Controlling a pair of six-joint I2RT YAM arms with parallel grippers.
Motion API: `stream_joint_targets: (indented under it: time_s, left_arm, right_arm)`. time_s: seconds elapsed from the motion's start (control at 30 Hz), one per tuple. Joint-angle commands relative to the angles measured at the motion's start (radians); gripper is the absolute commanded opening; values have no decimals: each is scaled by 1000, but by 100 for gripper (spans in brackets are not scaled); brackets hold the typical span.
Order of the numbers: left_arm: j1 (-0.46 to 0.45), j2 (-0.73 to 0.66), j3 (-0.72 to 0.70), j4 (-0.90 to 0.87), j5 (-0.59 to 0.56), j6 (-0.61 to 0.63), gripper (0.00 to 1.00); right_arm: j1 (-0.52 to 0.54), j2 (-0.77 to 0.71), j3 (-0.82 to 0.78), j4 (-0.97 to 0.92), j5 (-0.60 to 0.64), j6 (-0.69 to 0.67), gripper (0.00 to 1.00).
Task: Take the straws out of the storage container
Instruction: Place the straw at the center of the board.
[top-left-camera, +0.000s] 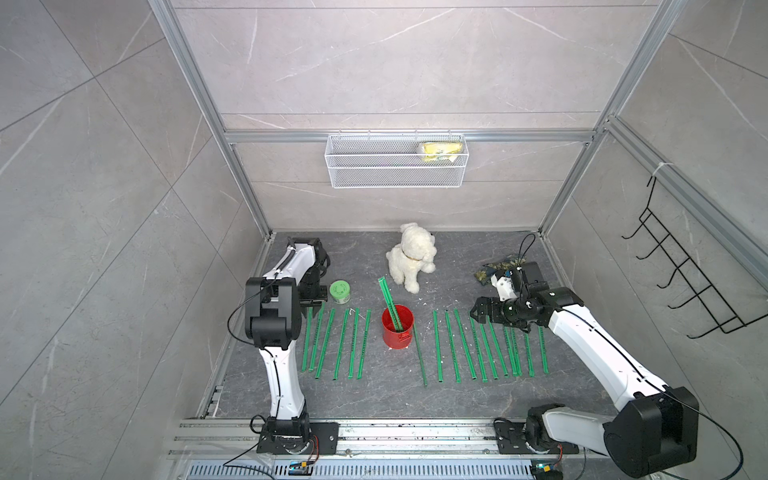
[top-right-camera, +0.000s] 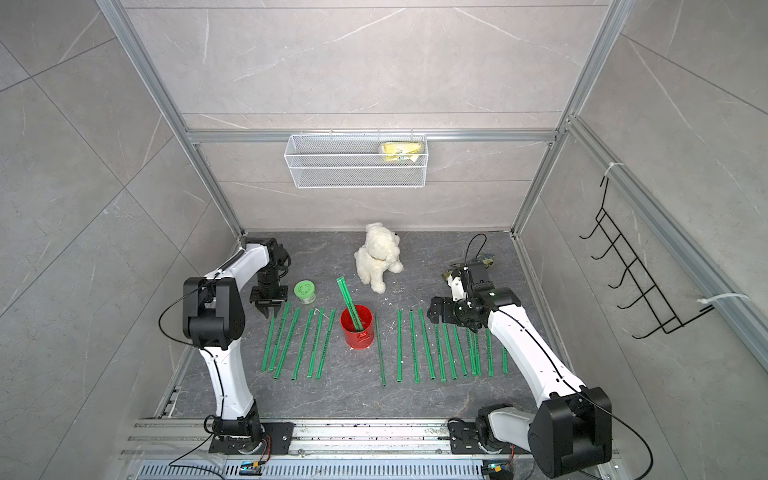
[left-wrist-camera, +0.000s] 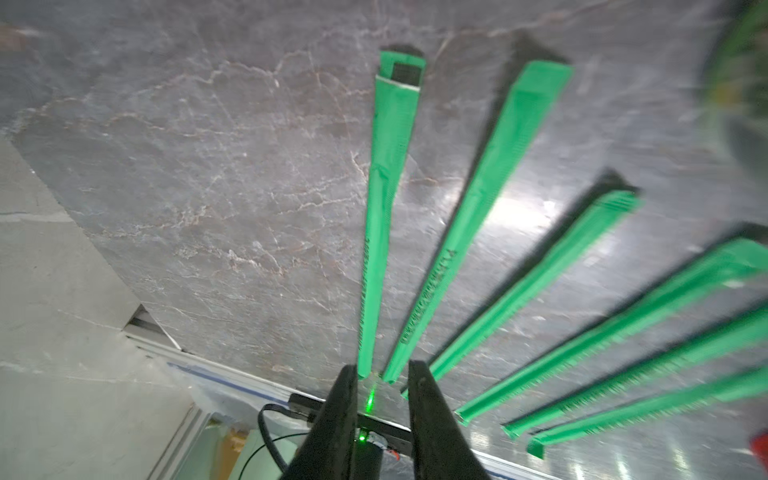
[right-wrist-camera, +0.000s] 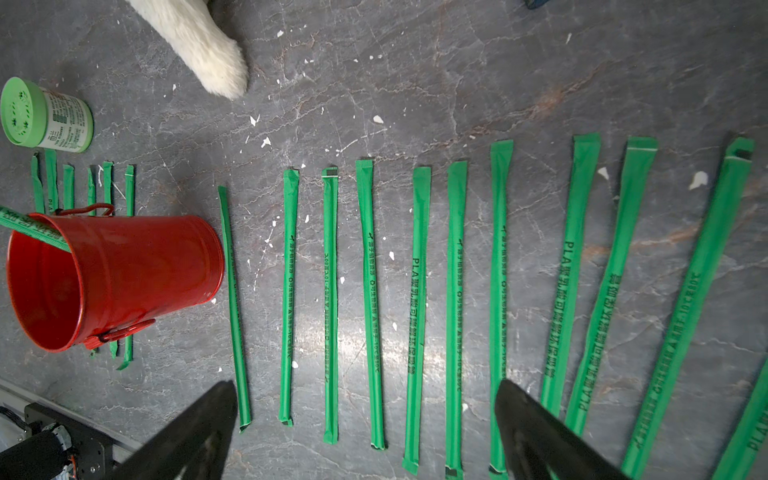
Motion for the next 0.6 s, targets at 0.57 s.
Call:
stream_joint_targets:
  time_s: [0.57]
  left_arm:
    - [-432,-452,-166,411,283,-260,49]
  right_arm:
    - [7,4,49,-2,-11,10,100]
